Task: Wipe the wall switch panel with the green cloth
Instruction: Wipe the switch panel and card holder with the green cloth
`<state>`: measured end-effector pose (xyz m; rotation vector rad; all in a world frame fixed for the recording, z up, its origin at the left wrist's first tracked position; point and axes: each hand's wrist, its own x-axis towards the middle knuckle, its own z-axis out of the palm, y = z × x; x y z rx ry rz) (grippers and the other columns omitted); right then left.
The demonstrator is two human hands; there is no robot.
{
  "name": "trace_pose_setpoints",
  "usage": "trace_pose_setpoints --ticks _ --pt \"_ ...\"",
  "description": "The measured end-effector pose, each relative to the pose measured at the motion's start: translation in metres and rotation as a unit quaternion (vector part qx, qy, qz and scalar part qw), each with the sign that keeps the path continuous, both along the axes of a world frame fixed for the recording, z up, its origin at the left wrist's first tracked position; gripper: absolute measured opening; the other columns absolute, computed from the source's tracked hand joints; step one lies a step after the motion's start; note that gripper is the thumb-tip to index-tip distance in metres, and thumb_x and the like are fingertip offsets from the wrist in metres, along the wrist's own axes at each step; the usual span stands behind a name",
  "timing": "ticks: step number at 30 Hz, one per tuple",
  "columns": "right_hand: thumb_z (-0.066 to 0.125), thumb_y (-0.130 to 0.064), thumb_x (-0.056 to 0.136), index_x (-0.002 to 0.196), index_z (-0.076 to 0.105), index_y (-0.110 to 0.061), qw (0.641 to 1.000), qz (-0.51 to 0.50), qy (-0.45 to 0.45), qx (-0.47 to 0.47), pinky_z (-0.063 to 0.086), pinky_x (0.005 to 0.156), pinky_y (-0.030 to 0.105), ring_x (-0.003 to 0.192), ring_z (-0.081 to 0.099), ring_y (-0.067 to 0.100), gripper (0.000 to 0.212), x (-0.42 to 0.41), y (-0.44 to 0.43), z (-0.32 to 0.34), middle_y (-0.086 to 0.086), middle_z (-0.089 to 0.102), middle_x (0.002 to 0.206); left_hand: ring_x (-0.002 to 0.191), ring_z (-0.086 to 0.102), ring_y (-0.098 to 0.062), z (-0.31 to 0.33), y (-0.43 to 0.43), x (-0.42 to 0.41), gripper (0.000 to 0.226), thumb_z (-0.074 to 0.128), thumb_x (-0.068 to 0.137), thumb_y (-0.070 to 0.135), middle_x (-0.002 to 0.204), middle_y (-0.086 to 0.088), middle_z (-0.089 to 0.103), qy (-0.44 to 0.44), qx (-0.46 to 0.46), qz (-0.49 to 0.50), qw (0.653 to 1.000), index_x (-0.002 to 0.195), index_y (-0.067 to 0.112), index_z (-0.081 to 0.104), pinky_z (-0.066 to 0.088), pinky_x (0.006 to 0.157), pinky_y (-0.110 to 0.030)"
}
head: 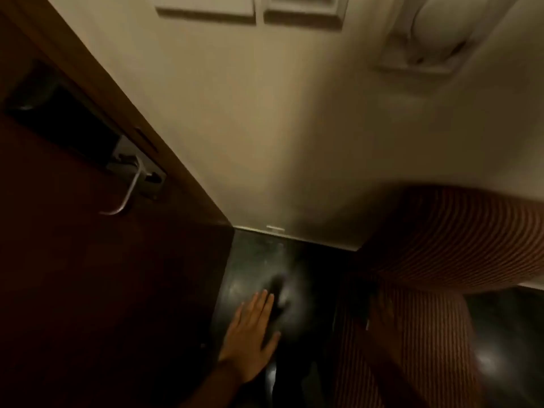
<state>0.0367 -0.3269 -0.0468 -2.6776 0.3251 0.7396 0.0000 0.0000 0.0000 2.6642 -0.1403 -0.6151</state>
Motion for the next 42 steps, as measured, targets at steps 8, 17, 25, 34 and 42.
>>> trace_pose_setpoints --ticks 8,17,25,34,42 --pt "0.039 -0.055 0.108 0.165 -0.014 -0.017 0.988 0.085 0.101 -0.08 0.007 0.133 0.05 0.165 -0.009 0.027 0.087 0.027 -0.02 -0.077 0.006 -0.015 0.176 0.165 -0.035 -0.007 -0.053 -0.017 -0.019 0.084 0.031 0.118 0.06 0.176 0.015 -0.037 0.094 -0.016 0.016 0.995 0.162 0.037 -0.038 -0.027 0.131 -0.03" --pt "0.059 -0.041 0.102 0.167 -0.002 -0.018 0.983 0.158 0.046 -0.086 0.004 0.134 0.046 0.165 -0.004 0.032 0.092 0.046 -0.036 -0.126 0.008 -0.005 0.177 0.16 -0.04 -0.001 -0.068 0.006 -0.052 0.081 0.029 0.119 0.06 0.174 0.021 -0.037 0.111 0.076 -0.012 0.991 0.161 0.041 -0.038 -0.033 0.125 -0.025" --pt "0.053 0.002 0.099 0.166 0.01 -0.013 0.991 0.124 0.031 -0.027 0.012 0.135 0.043 0.165 0.006 0.031 0.081 0.056 -0.047 -0.117 0.011 0.009 0.176 0.157 -0.045 -0.004 -0.061 0.018 -0.05 0.078 0.021 0.116 0.065 0.173 0.019 -0.038 0.124 0.135 -0.03 0.983 0.162 0.039 -0.037 -0.037 0.12 -0.025" --pt "0.046 0.014 0.09 0.153 0.033 0.0 0.972 0.053 -0.176 0.146 0.013 0.135 0.037 0.159 0.024 0.04 0.066 0.052 0.006 0.008 0.004 0.021 0.17 0.15 0.059 -0.02 0.029 0.005 0.027 0.078 0.045 0.096 0.061 0.166 -0.001 0.056 -0.033 0.184 -0.057 0.981 0.156 0.016 0.066 0.013 0.127 -0.032" --pt "0.046 -0.015 0.076 0.146 0.046 0.001 0.859 0.156 -0.435 0.22 0.007 0.127 0.019 0.162 0.0 0.003 0.073 0.118 0.103 0.205 -0.02 -0.002 0.175 0.172 0.014 -0.023 0.186 0.02 0.161 0.077 0.043 0.111 0.047 0.184 -0.012 0.025 -0.345 0.063 0.094 0.932 0.175 0.007 0.03 0.009 0.137 -0.041"
